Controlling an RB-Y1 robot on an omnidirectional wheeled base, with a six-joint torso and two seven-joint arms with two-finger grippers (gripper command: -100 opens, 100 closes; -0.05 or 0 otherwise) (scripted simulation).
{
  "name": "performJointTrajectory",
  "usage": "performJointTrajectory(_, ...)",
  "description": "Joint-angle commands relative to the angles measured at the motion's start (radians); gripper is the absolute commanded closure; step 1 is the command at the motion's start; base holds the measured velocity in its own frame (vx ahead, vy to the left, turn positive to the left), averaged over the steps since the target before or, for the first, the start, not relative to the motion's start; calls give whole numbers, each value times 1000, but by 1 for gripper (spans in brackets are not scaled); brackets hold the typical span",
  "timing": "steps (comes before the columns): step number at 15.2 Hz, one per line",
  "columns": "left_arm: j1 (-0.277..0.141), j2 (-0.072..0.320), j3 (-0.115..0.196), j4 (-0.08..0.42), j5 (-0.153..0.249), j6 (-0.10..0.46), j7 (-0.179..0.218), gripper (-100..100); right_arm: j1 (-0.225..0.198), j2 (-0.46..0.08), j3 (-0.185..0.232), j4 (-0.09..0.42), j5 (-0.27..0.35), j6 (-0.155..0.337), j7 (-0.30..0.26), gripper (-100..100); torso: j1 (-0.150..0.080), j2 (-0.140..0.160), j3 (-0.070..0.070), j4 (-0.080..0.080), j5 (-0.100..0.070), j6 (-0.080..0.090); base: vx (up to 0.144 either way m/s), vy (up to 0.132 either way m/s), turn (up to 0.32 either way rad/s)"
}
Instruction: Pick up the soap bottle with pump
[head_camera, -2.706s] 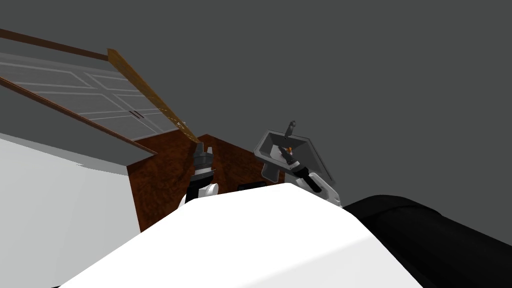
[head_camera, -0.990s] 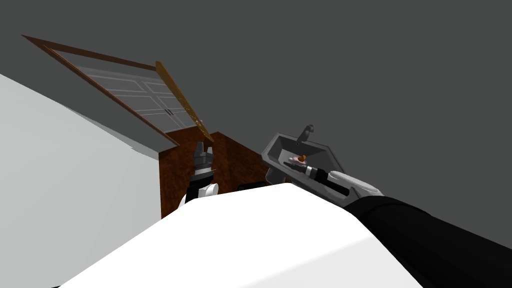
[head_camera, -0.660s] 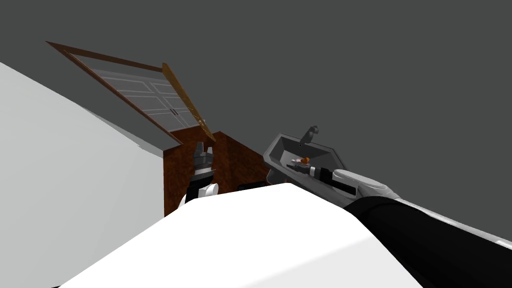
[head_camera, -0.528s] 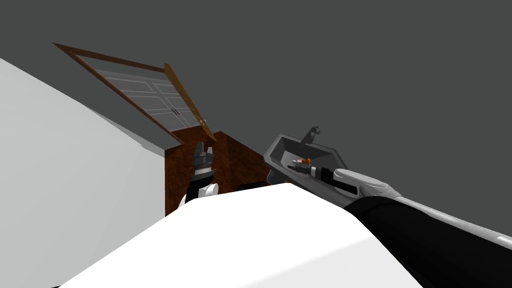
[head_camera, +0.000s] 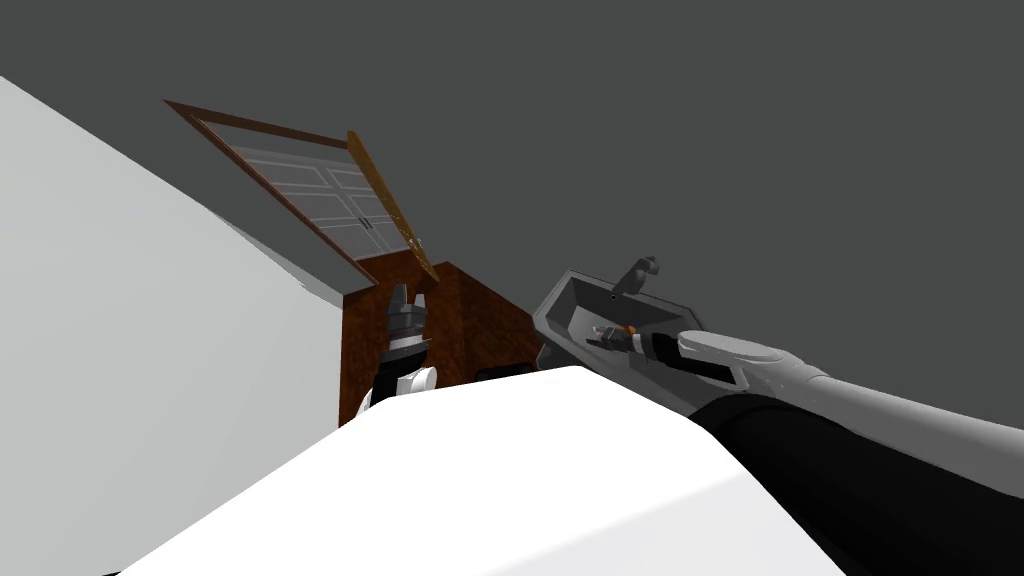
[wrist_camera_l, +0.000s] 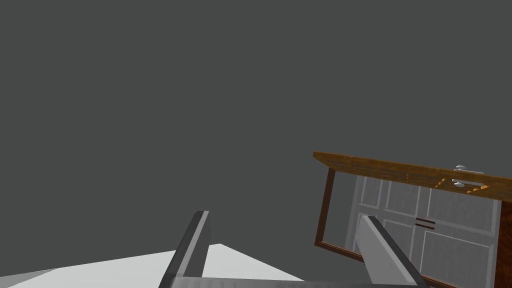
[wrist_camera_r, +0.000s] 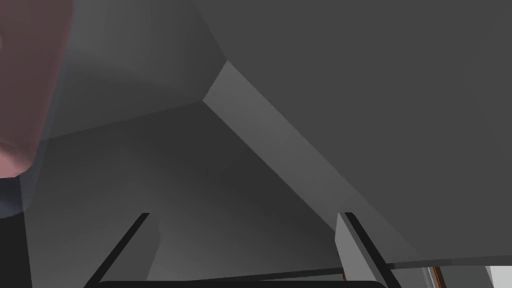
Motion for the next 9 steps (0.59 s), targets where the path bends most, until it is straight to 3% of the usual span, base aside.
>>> performJointTrajectory(1, 0, 0, 0, 0, 0, 0, 0, 0, 35, -50, -21, 15, 18, -7, 0, -100, 0, 0, 0, 0, 0, 0, 47, 8, 98)
performJointTrajectory(2, 0, 0, 0, 0, 0, 0, 0, 0, 35, -54, -21, 15, 18, -7, 0, -100, 0, 0, 0, 0, 0, 0, 33, 3, 34)
performJointTrajectory(5, 0, 0, 0, 0, 0, 0, 0, 0, 87, -137, -32, 67, 73, -18, 0, -100, 0, 1, 0, 0, 0, 0, 40, 6, 87)
performJointTrajectory(7, 0, 0, 0, 0, 0, 0, 0, 0, 87, -156, -32, 67, 73, -18, 0, -100, 0, 0, 0, 0, 0, 0, 38, 8, 67)
performJointTrajectory(8, 0, 0, 0, 0, 0, 0, 0, 0, 113, -193, -37, 92, 99, -23, 0, -100, 0, 1, 0, 0, 0, 0, 35, 8, 76)
performJointTrajectory(9, 0, 0, 0, 0, 0, 0, 0, 0, 113, -204, -37, 92, 99, -23, 0, -100, 0, 1, 0, 0, 0, 0, 38, 6, 82)
